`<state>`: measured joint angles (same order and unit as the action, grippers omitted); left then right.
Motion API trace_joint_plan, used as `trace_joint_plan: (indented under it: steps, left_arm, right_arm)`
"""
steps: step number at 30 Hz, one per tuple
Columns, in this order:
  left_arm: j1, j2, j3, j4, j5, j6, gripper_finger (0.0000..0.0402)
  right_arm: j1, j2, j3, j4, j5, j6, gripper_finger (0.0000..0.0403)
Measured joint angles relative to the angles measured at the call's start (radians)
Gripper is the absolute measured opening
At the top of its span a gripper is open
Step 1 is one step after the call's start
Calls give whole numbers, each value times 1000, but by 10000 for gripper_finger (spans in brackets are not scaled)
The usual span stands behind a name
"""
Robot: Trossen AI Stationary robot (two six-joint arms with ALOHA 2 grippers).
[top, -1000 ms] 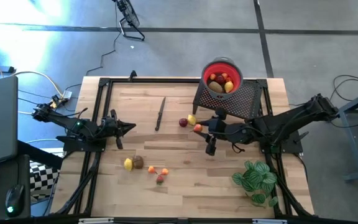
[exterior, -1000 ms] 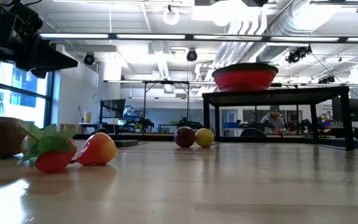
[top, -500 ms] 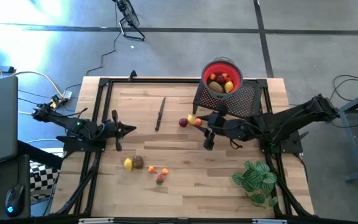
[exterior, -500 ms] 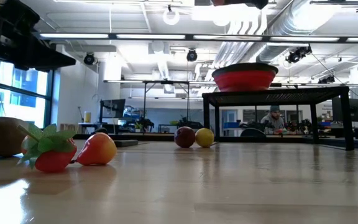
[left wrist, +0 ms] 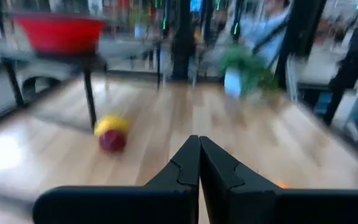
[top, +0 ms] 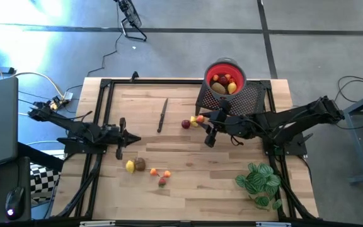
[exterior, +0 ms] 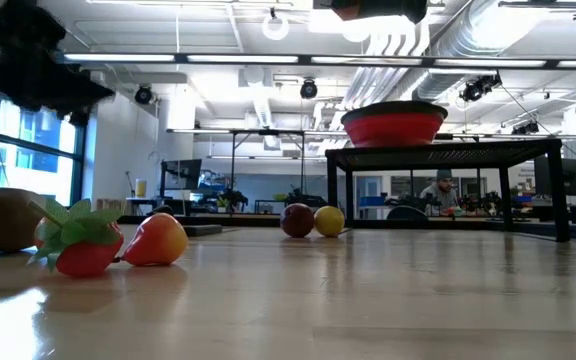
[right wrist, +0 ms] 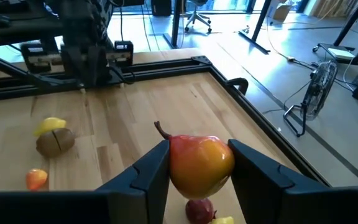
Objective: Pick & Place Fruit
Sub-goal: Put the orange pear into the red strainer bowl on the shelf
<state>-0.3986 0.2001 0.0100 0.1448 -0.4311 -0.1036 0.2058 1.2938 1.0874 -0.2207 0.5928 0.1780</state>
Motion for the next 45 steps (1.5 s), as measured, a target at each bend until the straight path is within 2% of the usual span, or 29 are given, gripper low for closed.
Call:
trace_joint_plan:
  steps: [5,8,16,22,31,37,45]
  left_arm:
    - [68,110,1,54,-1,44,0]
    - [153,142,1,103,98,66,0]
    - [439,185,1,96,373,73,0]
    - [583,174,17,95,480,109,0]
    - [630,174,91,61,594,213,0]
    - [630,175,91,-62,599,206,0]
    - [630,175,91,-75,562,204,0]
  right_arm:
    - [0,0,0,4,-1,-3,146]
    - [0,0,0,9,-1,-4,146]
    - [1,0,0,8,-1,-25,146]
    - [1,0,0,-11,-1,-26,146]
    - [1,0,0,-9,9,-29,146]
    - [1,0,0,-9,22,-63,146]
    - [-63,-18,0,-9,65,-70,146]
